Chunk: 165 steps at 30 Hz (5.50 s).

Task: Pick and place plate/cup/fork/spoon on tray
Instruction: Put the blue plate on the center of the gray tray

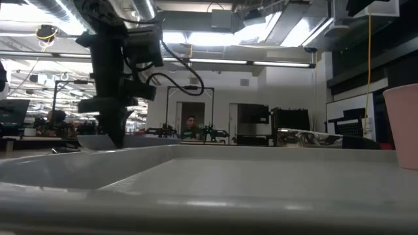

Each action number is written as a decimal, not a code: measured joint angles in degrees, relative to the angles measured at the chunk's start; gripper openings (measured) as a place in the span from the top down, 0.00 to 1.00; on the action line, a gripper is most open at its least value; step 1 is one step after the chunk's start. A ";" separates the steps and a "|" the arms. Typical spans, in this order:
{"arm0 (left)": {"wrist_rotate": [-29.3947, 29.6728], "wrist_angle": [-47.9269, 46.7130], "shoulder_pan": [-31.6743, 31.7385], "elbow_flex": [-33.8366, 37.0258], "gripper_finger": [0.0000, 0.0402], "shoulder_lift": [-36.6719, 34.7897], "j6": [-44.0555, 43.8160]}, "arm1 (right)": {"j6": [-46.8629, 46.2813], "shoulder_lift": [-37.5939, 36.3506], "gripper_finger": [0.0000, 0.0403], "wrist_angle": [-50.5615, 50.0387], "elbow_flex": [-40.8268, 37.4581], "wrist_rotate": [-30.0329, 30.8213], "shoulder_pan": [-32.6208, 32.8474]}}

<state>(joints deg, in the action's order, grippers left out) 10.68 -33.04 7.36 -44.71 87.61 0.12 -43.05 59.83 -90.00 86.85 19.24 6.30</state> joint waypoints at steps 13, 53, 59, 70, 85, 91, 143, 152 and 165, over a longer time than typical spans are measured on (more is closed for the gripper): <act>0.51 -4.97 -16.44 -26.07 0.99 -0.81 -4.09 | 2.77 -0.02 0.71 -0.02 0.00 -1.39 0.01; 2.19 2.87 -38.05 -58.21 0.90 36.83 4.13 | 3.17 0.03 0.71 -0.02 0.00 -1.29 0.01; 2.29 0.79 -38.04 -58.21 0.90 36.83 1.77 | 3.23 0.02 0.71 -0.02 0.00 -1.29 0.01; -2.65 -29.93 -34.60 -58.18 0.90 33.96 -14.84 | 3.12 0.03 0.71 -0.02 0.00 -1.29 0.01; -4.82 -33.24 -25.14 -52.83 0.90 32.30 -8.41 | 4.77 0.02 0.71 -0.02 0.00 -1.29 -0.01; -7.24 -23.40 -25.44 -50.16 0.90 32.33 -8.54 | 5.20 0.02 0.71 -0.02 0.00 -1.29 0.01; -8.24 -17.57 -26.59 -51.48 0.90 33.31 -5.99 | 6.01 0.03 0.71 -0.02 0.00 -1.33 -0.01; -8.44 -11.89 -26.49 -48.76 0.90 33.31 -6.14 | 6.03 0.03 0.71 -0.02 0.00 -1.33 -0.01; -10.05 -8.34 -26.58 -48.87 0.90 33.31 -5.97 | 6.05 0.03 0.71 -0.02 0.00 -1.33 -0.01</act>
<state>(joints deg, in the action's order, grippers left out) 0.62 -41.38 -19.22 -93.58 120.92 -5.85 -36.99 59.87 -90.02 86.85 17.91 6.28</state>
